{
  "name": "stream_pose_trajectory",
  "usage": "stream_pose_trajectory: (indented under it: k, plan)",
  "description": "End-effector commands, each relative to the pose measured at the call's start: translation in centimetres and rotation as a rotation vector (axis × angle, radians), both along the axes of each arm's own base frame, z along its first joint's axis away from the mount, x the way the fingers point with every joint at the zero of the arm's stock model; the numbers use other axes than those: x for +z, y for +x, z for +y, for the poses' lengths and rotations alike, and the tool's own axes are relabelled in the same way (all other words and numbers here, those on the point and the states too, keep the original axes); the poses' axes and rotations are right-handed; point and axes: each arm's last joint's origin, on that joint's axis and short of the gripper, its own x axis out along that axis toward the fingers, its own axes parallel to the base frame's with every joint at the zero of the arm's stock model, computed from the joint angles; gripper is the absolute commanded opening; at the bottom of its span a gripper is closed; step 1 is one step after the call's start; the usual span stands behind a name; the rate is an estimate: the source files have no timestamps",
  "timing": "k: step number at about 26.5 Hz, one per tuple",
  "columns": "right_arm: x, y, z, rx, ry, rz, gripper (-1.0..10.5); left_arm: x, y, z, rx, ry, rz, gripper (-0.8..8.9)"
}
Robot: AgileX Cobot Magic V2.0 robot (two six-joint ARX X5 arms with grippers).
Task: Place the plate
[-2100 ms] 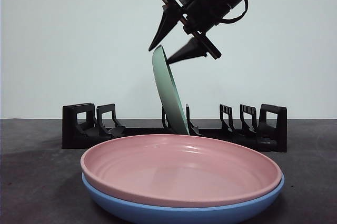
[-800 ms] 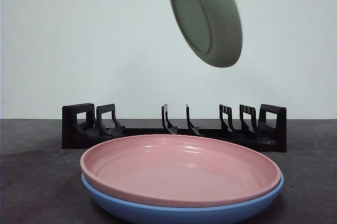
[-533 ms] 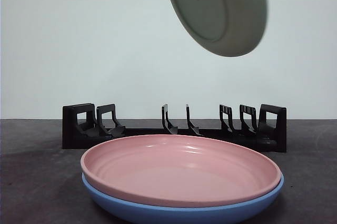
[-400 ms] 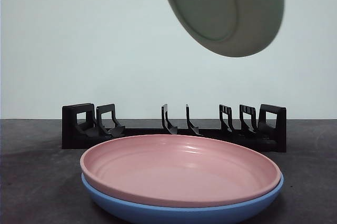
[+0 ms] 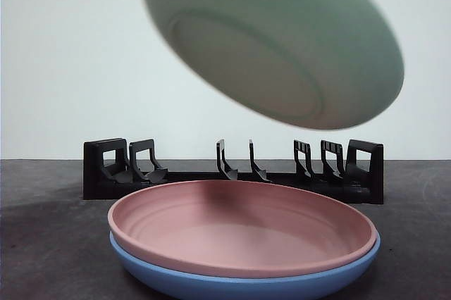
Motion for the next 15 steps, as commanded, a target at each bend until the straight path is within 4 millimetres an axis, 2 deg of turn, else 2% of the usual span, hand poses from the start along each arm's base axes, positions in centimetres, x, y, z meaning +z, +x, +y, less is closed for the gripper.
stream_pose_trajectory:
  k: [1,6,10,15]
  plan:
    - [-1.6,-0.6,2.1,-0.030,-0.035,-0.020,0.1,0.4,0.0,0.0,-0.007,-0.005,-0.020,5.00]
    - [-5.8,-0.1,5.1,-0.043,-0.160,-0.043,0.1,0.4,0.0,0.0,-0.008,-0.005,-0.020,5.00]
    - [-8.6,0.3,6.3,-0.086,-0.249,-0.066,0.1,0.4,0.0,0.0,-0.011,0.000,-0.025,5.00]
    - [-10.8,0.6,7.1,-0.098,-0.314,-0.063,0.1,0.4,0.0,0.0,-0.013,0.002,-0.027,5.00]
